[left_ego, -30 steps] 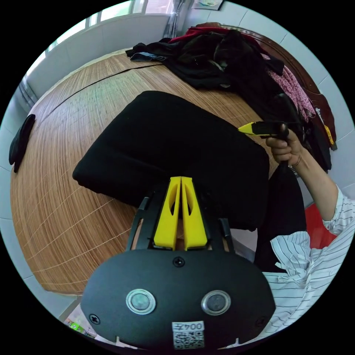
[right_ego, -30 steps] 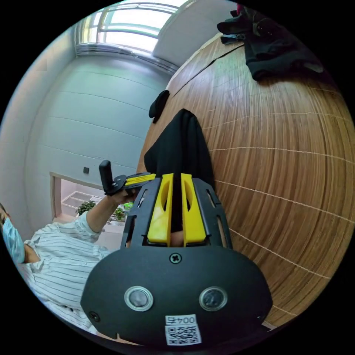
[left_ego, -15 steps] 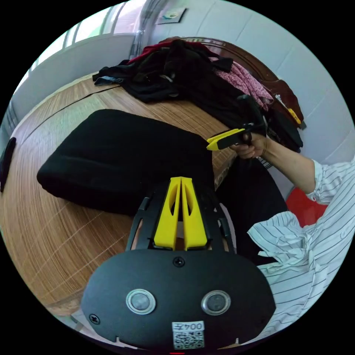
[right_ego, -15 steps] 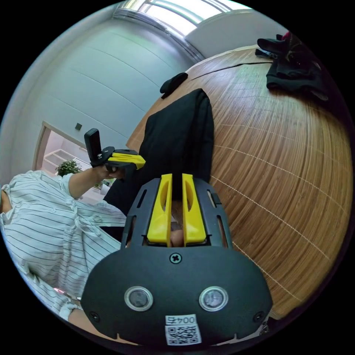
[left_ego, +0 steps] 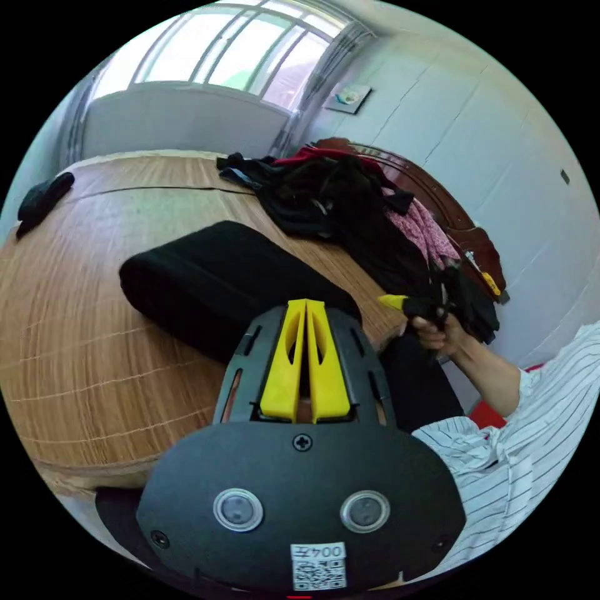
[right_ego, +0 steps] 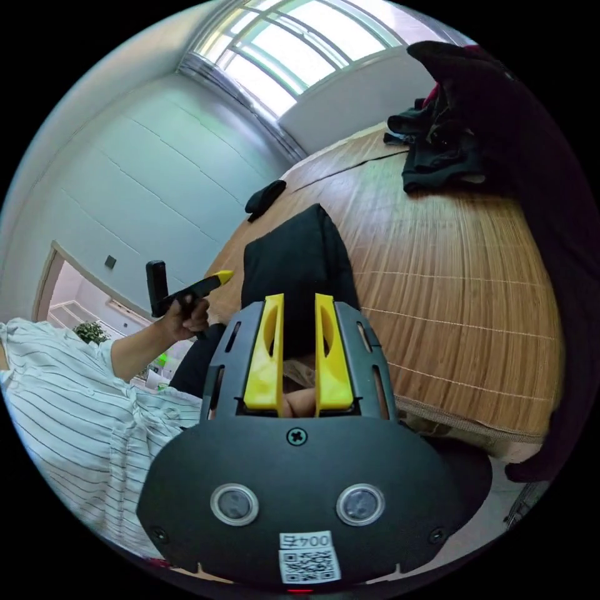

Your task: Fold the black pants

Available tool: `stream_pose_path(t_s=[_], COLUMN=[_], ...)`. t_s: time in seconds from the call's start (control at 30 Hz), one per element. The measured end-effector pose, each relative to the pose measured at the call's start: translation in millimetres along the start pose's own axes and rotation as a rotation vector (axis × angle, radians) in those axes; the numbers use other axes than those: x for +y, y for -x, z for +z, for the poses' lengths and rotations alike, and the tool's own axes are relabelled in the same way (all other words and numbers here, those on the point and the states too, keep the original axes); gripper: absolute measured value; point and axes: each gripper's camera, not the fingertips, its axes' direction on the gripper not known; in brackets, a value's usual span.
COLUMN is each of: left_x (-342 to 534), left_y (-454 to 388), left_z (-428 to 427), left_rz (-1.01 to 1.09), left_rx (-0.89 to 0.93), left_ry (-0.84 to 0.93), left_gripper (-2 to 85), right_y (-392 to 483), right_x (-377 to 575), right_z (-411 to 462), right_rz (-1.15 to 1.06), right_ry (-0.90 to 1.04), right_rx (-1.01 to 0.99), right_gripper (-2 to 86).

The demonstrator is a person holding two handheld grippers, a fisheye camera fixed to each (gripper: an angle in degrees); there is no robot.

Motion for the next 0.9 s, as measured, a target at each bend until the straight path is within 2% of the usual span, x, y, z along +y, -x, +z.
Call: stream_pose_path(t_s=[0.07, 0.17, 0.27, 0.33, 0.43, 0.53, 0.63, 0.73, 0.77, 0.8, 0.87, 0.9], left_x=[-21.6, -47.5, -58.7, -58.6, -53.8, -48.5, -49.3, -41.9, -41.6, -42.7, -44.3, -42.8], left_y=[28.3, 58.1, 80.9, 96.8, 109.4, 120.8, 129.8, 129.6, 133.0, 136.1, 157.1, 162.2], left_z=[4.4, 22.2, 36.9, 48.8, 70.3, 75.7, 53.8, 19.8, 19.4, 22.8, 51.5, 55.7], left_rz=[-0.061, -0.125, -0.190, -0.233, -0.183, -0.181, -0.263, -0.325, -0.337, -0.339, -0.380, -0.392], left_rx=[-0.137, -0.243, -0.351, -0.361, -0.402, -0.362, -0.248, -0.223, -0.245, -0.262, -0.295, -0.288], left_ry=[-0.030, -0.035, -0.057, -0.033, 0.035, 0.015, -0.078, -0.268, -0.268, -0.240, -0.047, -0.030], left_gripper=[0.3, 0.2, 0.2, 0.3, 0.5, 0.6, 0.6, 0.5, 0.5, 0.5, 0.3, 0.3], right_y=[45.3, 89.0, 101.9, 99.6, 90.3, 95.1, 102.5, 105.7, 102.0, 99.7, 85.2, 79.7], right_x=[3.7, 6.7, 8.5, 16.5, 28.3, 26.6, 13.5, -0.2, -8.2, -12.3, -25.4, -26.3], right_z=[28.5, 73.4, 107.0, 123.2, 130.1, 134.4, 122.7, 97.8, 94.1, 94.5, 110.9, 119.4], right_rz=[-0.117, -0.236, -0.237, -0.236, -0.174, -0.181, -0.170, -0.157, -0.138, -0.130, -0.088, -0.076], right_ry=[0.008, 0.049, 0.086, 0.116, 0.087, 0.116, 0.152, 0.046, 0.012, 0.002, 0.037, 0.073], right_rx=[0.033, 0.117, 0.183, 0.226, 0.187, 0.194, 0.154, 0.149, 0.142, 0.151, 0.208, 0.220], right_gripper=[8.8, 8.9, 8.0, 7.1, 6.3, 6.4, 7.1, 8.0, 8.3, 8.5, 8.8, 8.7])
